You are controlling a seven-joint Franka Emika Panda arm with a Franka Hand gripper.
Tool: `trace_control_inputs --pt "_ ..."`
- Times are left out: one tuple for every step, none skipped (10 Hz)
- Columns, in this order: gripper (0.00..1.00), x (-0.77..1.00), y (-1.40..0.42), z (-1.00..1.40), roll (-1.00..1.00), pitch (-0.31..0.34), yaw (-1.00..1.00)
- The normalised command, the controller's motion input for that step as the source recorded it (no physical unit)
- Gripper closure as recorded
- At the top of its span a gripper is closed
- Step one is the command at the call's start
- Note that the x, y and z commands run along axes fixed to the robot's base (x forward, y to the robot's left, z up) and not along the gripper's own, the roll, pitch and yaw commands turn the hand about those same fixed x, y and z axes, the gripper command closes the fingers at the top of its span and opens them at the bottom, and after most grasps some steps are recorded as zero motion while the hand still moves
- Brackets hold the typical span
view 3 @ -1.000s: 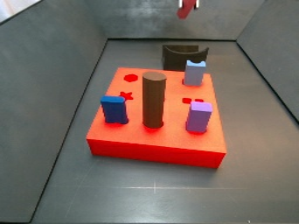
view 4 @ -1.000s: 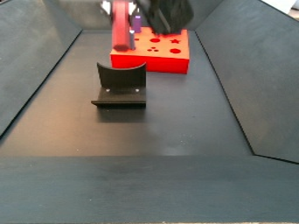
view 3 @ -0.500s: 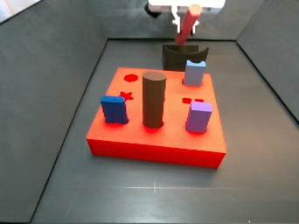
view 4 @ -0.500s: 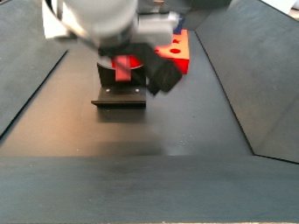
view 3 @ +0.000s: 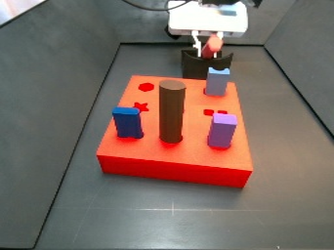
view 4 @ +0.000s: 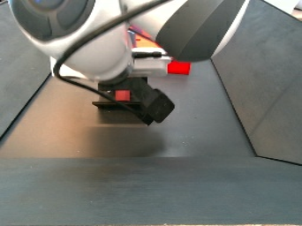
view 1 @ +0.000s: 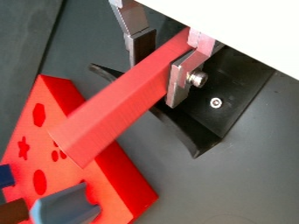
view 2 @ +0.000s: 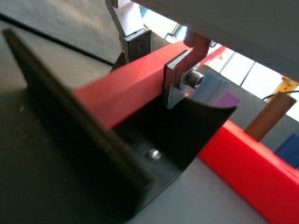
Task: Pick up the hexagon object. Move up. Place the hexagon object on the fixture. Regrasp the hexagon object. Move to above the board. Insert the hexagon object.
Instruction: Place the hexagon object on the fixture, then regrasp the hexagon object.
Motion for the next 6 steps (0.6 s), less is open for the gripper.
trace_control_inputs --pt "0.0 0.0 0.0 0.0 0.0 0.0 0.0" --pt "0.0 0.0 0.0 1.0 -0.02 -0.093 0.0" --pt "0.0 0.0 0.0 1.0 -0.01 -0.09 0.0" --pt "0.0 -0.03 0.0 1.0 0.01 -0.057 0.04" --pt "0.0 -0.03 0.0 1.0 0.02 -0.042 0.05" --pt "0.0 -0.03 0.0 1.0 0.03 -0.011 0.06"
